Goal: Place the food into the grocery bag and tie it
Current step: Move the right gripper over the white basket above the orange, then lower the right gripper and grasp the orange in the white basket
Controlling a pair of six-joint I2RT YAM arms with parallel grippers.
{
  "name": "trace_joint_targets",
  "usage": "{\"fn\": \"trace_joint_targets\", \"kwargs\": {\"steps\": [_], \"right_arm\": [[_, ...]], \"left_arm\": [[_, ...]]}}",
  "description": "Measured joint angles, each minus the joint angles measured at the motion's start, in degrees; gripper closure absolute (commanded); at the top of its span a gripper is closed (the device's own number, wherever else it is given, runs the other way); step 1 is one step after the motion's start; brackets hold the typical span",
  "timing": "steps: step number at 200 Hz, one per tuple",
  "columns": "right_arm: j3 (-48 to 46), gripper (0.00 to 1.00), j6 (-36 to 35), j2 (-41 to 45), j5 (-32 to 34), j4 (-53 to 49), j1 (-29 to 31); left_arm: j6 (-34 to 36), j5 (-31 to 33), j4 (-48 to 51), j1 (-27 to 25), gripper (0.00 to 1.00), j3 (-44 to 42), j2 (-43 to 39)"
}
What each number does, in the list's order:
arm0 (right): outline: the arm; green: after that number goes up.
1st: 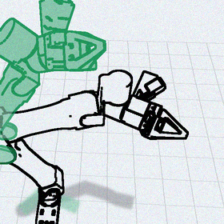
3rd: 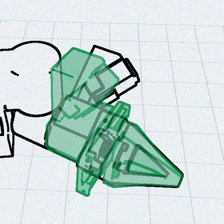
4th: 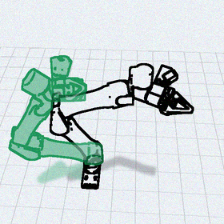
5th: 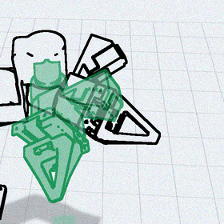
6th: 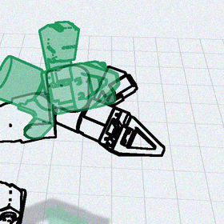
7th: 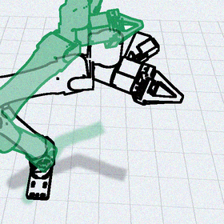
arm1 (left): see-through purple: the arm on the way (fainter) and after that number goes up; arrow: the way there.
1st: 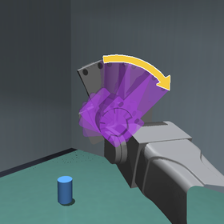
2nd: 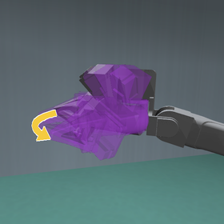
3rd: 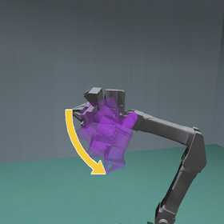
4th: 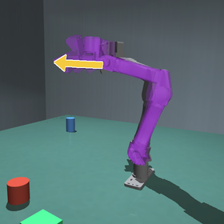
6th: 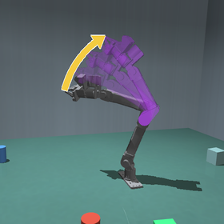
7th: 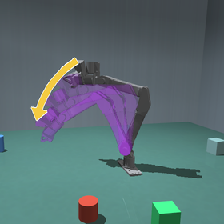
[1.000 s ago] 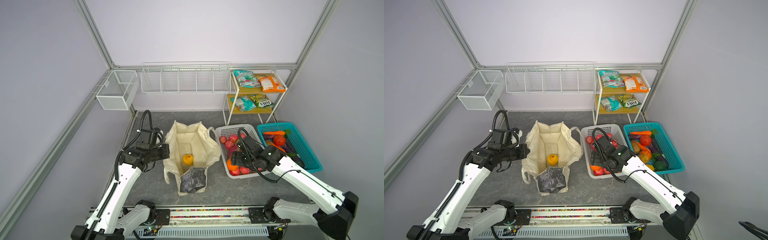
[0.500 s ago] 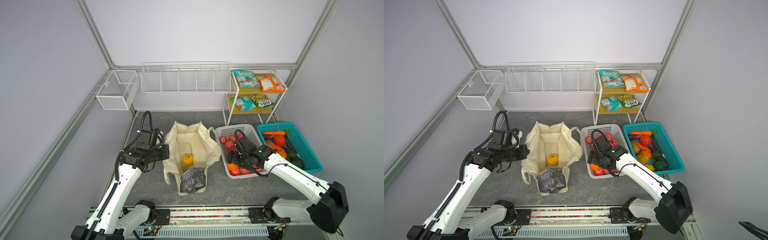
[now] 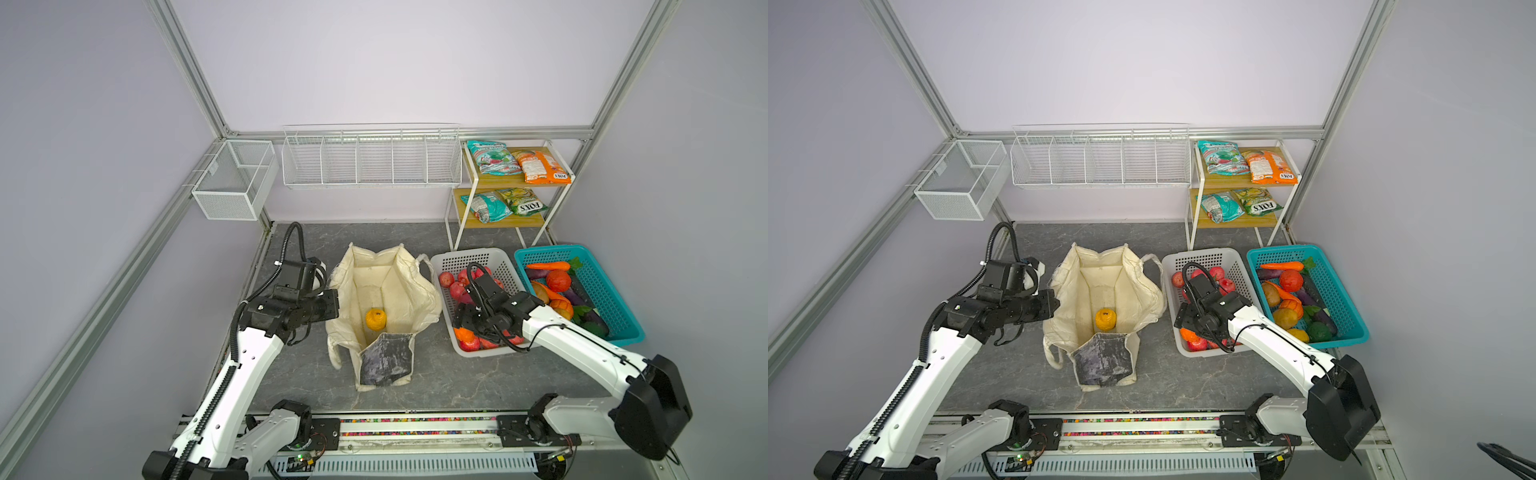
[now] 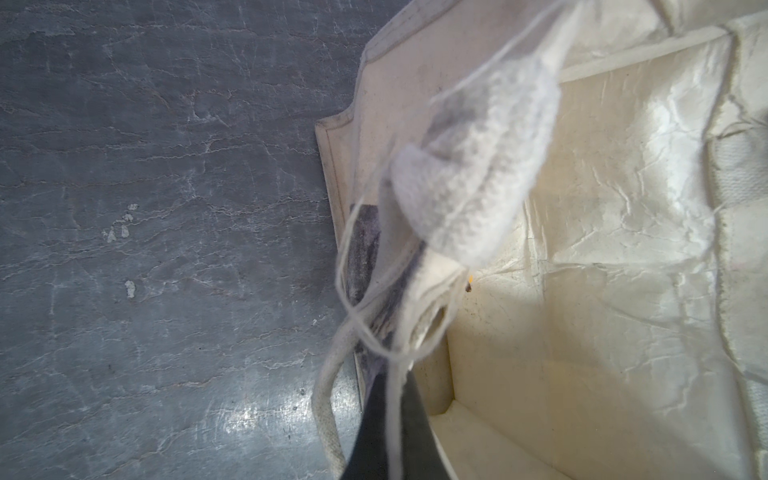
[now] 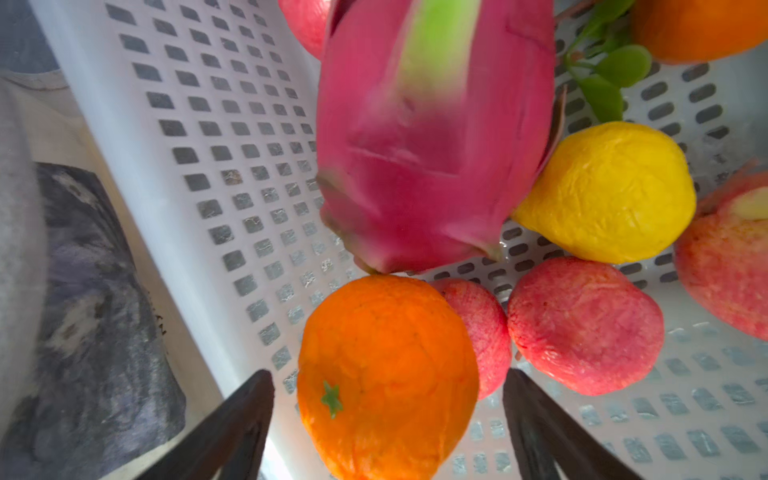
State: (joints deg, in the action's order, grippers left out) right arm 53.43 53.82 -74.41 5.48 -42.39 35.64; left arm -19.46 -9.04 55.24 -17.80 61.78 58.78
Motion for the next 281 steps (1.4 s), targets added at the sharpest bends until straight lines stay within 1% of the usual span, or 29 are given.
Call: {"fn": "trace_joint_targets", "kwargs": {"steps": [64,105,141,157,189,208,239,249,264,281], "right_arm": [[-1.0,0.11,0.7,-2.1,-0.9,1.6,-0.3],[-1.5,0.06,0.9,-3.6,-1.2,3.3,-0.4],[-1.7,0.00,1.2,-3.7,-1.3,4.0,-0.3],[-1.7,0.05,1.3,-3.7,-1.3,4.4,-0.3],[-2.5,0.17,1.7,-3.4,-1.4,5.8,-0.3],[-3.0,0.21,1.7,-3.1,-1.5,6.7,-0.3],[-3.1,0.23,1.6,-2.8,-1.7,7.0,-0.3],[-3.2,0.26,1.6,-2.8,-1.7,7.0,-0.3],[-3.2,0.28,1.4,-2.6,-1.7,7.1,-0.3],[-3.3,0.34,1.2,-1.9,-1.7,7.0,-0.4]], "left_arm": [[0.0,0.0,-0.2,0.0,1.00,-0.2,0.0],[0.0,0.0,-0.2,0.0,1.00,-0.2,0.0],[0.0,0.0,-0.2,0.0,1.00,-0.2,0.0],[0.0,0.0,-0.2,0.0,1.00,-0.2,0.0],[0.0,0.0,-0.2,0.0,1.00,-0.2,0.0],[0.0,0.0,-0.2,0.0,1.00,-0.2,0.0],[0.0,0.0,-0.3,0.0,1.00,-0.2,0.0],[0.0,0.0,-0.3,0.0,1.00,-0.2,0.0],[0.0,0.0,-0.3,0.0,1.00,-0.2,0.0],[0.0,0.0,-0.3,0.0,1.00,-0.2,0.0]]}}
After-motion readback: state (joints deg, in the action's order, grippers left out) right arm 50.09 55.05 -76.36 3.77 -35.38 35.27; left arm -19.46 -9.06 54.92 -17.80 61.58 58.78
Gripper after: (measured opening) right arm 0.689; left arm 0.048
